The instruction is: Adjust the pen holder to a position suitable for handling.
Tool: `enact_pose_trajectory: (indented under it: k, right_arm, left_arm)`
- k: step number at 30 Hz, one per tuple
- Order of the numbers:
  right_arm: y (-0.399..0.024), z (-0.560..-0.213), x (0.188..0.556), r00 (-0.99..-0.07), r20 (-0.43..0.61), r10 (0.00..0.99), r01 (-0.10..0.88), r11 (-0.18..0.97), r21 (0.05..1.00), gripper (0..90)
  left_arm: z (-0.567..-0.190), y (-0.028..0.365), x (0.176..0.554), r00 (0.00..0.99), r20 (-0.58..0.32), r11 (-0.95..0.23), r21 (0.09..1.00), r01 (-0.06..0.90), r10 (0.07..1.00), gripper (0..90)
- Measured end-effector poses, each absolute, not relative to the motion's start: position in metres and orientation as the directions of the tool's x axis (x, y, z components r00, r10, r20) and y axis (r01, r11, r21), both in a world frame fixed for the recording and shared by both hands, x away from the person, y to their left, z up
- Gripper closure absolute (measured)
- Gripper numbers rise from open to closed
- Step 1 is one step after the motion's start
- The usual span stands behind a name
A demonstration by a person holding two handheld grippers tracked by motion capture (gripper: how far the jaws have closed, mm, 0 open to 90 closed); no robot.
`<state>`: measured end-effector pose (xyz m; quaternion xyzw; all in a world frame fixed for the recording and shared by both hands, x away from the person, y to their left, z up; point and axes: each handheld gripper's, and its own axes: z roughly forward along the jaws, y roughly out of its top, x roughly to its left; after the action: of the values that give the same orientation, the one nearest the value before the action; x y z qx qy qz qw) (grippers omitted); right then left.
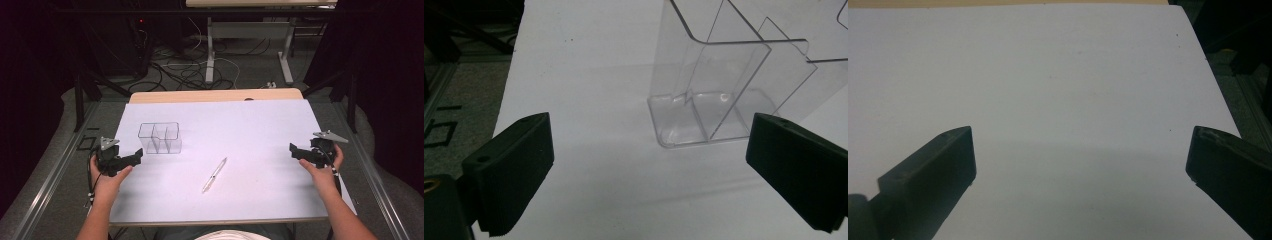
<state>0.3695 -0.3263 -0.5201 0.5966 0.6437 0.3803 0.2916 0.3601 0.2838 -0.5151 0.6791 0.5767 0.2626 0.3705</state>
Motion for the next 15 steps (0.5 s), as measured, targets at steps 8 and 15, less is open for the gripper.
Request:
enact_pose_trajectory:
  k: [8,15]
  right_arm:
    - [-0.32,-0.52,0.367,-0.158,0.043,0.986,0.53,0.048,0.847,0.0]
    - [-0.315,-0.525,0.367,-0.18,0.042,0.983,0.55,0.065,0.833,0.0]
  left_arm:
    - [-0.511,0.289,0.363,0.131,-0.074,-0.014,0.82,0.572,0.989,16.4]
    - [-0.513,0.295,0.376,0.065,-0.094,0.04,0.815,0.578,0.993,33.1]
